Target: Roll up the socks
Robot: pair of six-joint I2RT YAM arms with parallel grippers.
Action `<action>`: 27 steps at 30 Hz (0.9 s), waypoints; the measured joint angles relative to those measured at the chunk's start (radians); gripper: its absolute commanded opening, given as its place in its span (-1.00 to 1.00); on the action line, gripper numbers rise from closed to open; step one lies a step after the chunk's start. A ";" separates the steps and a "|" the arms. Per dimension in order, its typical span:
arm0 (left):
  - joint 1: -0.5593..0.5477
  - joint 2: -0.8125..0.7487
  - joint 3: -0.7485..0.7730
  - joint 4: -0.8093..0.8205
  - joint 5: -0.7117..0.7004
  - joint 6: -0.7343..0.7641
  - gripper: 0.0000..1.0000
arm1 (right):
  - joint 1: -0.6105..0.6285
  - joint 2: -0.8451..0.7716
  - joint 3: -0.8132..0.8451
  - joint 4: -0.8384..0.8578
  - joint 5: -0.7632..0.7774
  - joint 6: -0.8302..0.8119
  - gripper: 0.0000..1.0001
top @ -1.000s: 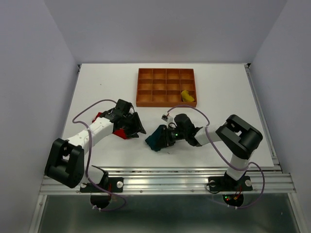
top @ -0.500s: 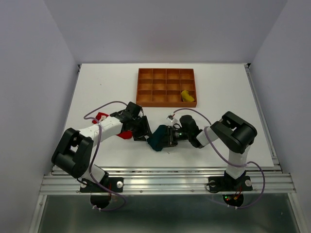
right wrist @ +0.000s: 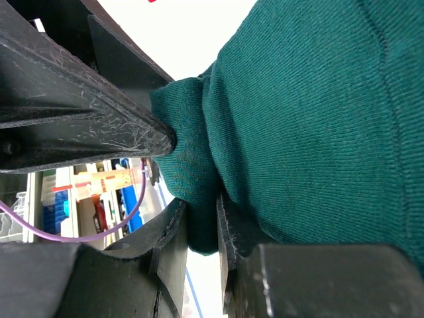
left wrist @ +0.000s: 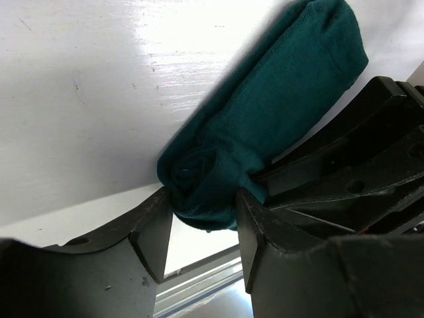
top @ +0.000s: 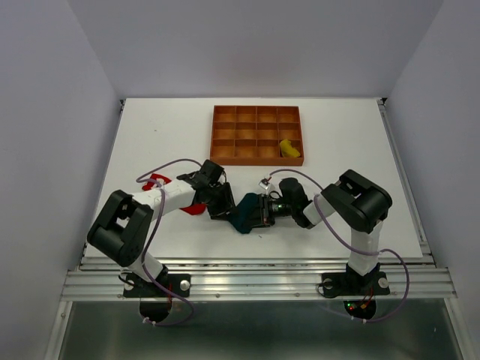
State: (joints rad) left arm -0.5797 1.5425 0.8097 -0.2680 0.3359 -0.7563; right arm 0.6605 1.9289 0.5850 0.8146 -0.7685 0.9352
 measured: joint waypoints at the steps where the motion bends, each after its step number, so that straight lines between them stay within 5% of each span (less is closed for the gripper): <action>1: -0.003 0.003 0.000 0.003 -0.002 -0.002 -0.10 | 0.000 0.002 0.000 0.003 -0.002 0.002 -0.92; 6: -0.004 0.026 0.003 0.019 0.001 -0.014 -0.42 | -0.001 0.011 0.000 0.014 -0.008 0.014 -0.87; 10: -0.004 0.027 0.005 0.030 0.007 -0.021 -1.00 | -0.004 0.011 0.000 0.016 -0.010 0.022 -0.74; 18: -0.008 0.031 0.005 0.037 0.004 -0.037 -1.00 | -0.009 0.000 0.003 0.008 -0.033 0.017 0.21; 27: -0.014 0.068 0.042 0.029 0.017 -0.049 -1.00 | -0.012 -0.245 0.071 -0.337 0.124 -0.259 0.57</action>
State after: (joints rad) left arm -0.5934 1.6100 0.8513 -0.2390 0.3527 -0.8051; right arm 0.6483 1.6836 0.6559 0.4778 -0.6441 0.6765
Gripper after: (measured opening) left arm 0.248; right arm 0.737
